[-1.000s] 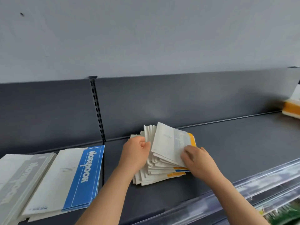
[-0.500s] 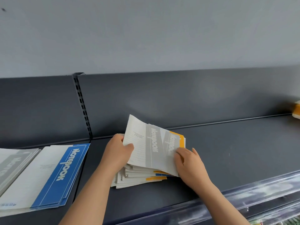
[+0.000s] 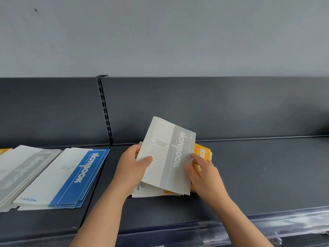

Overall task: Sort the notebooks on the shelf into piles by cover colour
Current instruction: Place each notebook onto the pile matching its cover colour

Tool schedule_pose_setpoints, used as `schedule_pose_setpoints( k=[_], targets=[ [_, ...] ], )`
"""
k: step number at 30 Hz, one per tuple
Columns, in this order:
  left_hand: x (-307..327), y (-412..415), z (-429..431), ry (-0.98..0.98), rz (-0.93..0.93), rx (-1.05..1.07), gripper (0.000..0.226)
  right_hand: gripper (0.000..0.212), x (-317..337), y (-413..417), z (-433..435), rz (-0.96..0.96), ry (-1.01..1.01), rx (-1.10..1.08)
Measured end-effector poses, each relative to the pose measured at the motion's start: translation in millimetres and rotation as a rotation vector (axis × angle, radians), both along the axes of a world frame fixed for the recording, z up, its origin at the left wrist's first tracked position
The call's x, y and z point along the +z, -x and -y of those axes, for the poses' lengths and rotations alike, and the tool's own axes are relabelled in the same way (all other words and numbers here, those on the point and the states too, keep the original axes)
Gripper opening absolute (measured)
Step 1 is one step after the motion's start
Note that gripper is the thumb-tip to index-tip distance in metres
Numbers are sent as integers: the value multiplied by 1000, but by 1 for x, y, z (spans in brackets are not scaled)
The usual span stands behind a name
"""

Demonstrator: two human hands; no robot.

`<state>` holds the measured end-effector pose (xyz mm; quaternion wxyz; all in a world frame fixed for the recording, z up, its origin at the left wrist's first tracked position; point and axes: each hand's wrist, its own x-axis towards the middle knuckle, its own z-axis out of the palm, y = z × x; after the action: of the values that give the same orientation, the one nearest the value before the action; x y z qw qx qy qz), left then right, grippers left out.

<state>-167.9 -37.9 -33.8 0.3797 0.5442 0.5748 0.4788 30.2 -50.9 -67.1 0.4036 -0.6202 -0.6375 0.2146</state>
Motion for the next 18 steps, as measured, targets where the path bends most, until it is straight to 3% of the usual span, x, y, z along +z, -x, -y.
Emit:
schedule_pose_setpoints(
  k=[2, 9, 14, 18],
  targets=[
    [0, 9, 6, -19, 72, 33, 26, 37, 8, 13, 0, -53, -14, 15],
    [-1, 69, 28, -70, 114, 263, 26, 32, 26, 79, 2, -183, -79, 143],
    [-1, 133, 50, -88, -39, 356, 17, 34, 28, 150, 1, -139, -51, 272],
    [-5, 194, 61, -17, -163, 390, 23, 35, 23, 213, -2, -95, -42, 333]
  ],
)
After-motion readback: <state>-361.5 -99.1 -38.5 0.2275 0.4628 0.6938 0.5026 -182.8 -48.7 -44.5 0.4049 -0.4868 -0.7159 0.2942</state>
